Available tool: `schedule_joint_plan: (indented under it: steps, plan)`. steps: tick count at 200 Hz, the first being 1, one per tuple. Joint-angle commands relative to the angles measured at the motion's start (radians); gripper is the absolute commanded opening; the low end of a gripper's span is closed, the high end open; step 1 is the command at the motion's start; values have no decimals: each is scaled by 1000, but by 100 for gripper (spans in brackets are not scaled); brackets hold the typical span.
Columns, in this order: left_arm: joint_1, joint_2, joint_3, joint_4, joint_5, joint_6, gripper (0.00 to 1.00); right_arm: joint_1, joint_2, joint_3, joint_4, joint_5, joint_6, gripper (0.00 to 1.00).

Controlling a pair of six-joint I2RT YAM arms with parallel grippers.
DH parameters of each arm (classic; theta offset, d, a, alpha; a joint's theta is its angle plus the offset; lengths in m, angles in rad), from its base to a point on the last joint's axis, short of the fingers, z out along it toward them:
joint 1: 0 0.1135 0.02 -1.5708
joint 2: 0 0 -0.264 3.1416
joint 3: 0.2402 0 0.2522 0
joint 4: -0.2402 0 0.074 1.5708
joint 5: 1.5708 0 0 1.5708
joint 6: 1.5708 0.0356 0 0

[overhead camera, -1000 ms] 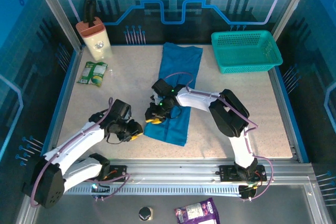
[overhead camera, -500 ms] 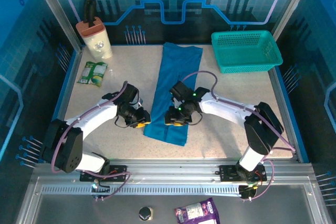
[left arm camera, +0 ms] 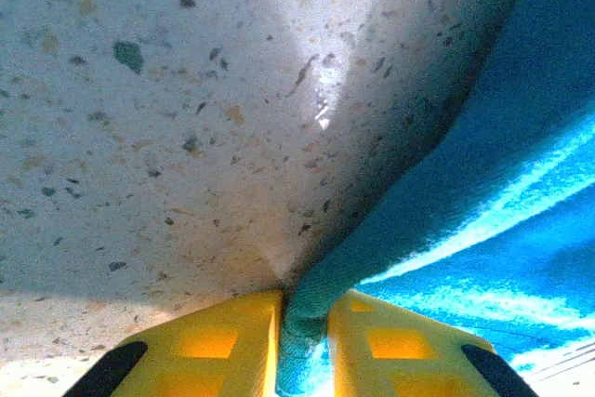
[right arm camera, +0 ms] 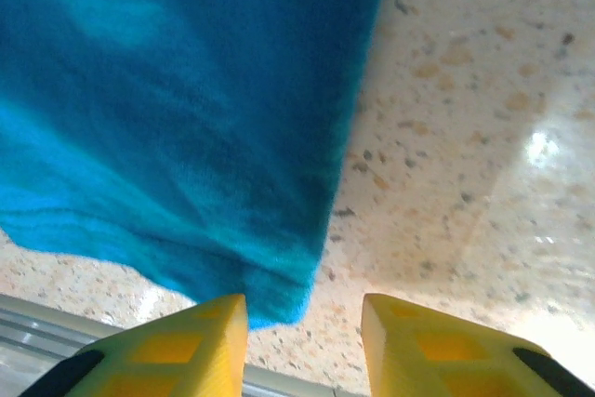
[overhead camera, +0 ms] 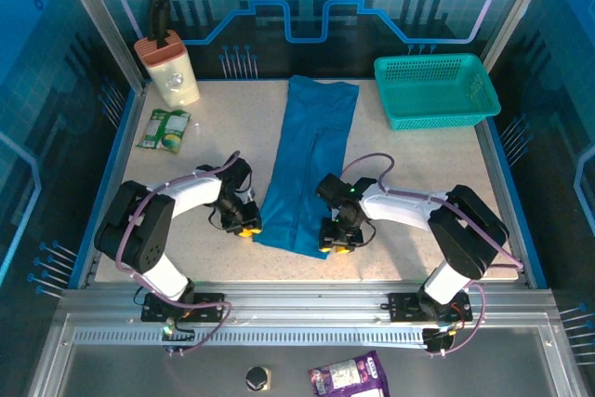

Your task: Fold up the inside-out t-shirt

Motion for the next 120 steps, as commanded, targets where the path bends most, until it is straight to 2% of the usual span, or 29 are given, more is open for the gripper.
schedule_joint_plan:
  steps: [1,31,57,73,101,120]
  plan:
    - [-5,2,-54,19,33,-4,19,-3,23,-24,80,-28,24,29]
    - [-18,-33,-91,53,93,-39,16,-16,13,-27,42,8,12,11]
    - [-83,-49,-110,73,129,-83,15,-47,-33,-76,-57,68,-23,0]
    - [-117,-75,-127,82,140,-119,14,-62,-65,-99,-80,57,-39,0]
    - [-128,-154,-164,105,168,-174,16,-56,-100,-91,-86,2,-60,0]
    - [-127,-202,-150,74,149,-184,24,-51,-99,-39,-152,26,-76,13]
